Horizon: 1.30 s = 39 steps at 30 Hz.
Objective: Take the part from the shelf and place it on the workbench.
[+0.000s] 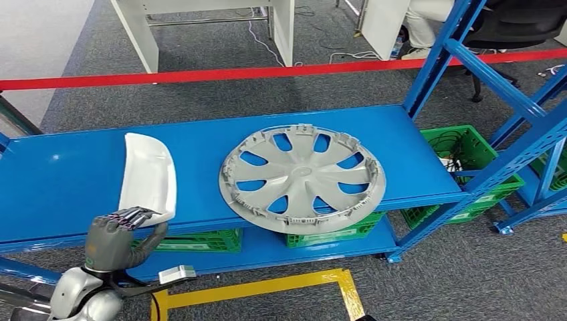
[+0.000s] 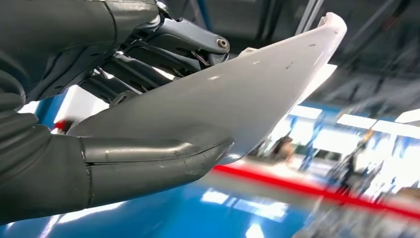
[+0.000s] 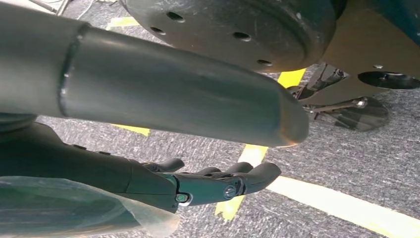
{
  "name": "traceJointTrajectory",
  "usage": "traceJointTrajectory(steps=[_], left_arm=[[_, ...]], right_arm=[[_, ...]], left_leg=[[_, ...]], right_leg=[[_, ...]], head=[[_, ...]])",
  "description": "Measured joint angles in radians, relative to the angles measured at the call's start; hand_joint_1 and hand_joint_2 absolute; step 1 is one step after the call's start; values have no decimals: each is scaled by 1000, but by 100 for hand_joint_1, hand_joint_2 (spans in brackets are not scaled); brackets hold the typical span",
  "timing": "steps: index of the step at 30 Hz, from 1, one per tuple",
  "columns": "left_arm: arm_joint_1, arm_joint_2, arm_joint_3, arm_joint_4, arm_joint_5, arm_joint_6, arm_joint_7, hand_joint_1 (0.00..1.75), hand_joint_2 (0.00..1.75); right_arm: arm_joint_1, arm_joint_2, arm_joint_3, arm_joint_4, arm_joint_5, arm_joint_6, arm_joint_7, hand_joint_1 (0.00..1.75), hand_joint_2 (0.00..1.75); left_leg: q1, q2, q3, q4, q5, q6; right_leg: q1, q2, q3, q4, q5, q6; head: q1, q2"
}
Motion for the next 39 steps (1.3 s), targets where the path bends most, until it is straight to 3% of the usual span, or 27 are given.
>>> traceJointTrajectory(steps=[7, 17, 32, 37, 39], left_arm=[[71, -48, 92, -160, -28, 1, -71, 175, 175], [101, -70, 141, -244, -37, 1, -76, 175, 175], [100, -69, 130, -254, 26, 1, 20, 175, 175], [103, -49, 128, -270, 9, 1, 52, 175, 175], [105, -41, 127, -279, 2, 1, 61, 175, 175]], right_arm=[[1, 0, 0, 0, -11, -3, -9, 0, 0], [1, 0, -2, 0, -18, -4, -13, 0, 0], [0, 6, -12, 0, -40, -32, -27, 0, 0], [-3, 22, -14, 0, -38, -43, -27, 0, 0], [-6, 26, -16, 0, -36, -44, -26, 0, 0]], left_leg=[[0, 0, 0, 0, 1, 0], [0, 0, 0, 0, 1, 0], [0, 0, 0, 0, 1, 0], [-5, 0, -3, 8, -2, 10], [0, 1, 5, -12, 7, 19]], right_leg=[[0, -1, 1, 0, 1, 1], [0, -1, 1, 0, 1, 1], [0, -1, 1, 0, 1, 1], [-5, -2, 1, -6, 5, 11], [-3, -2, -1, -5, 1, 16]], head=[[0, 0], [0, 0], [0, 0], [-1, 0], [0, 0]])
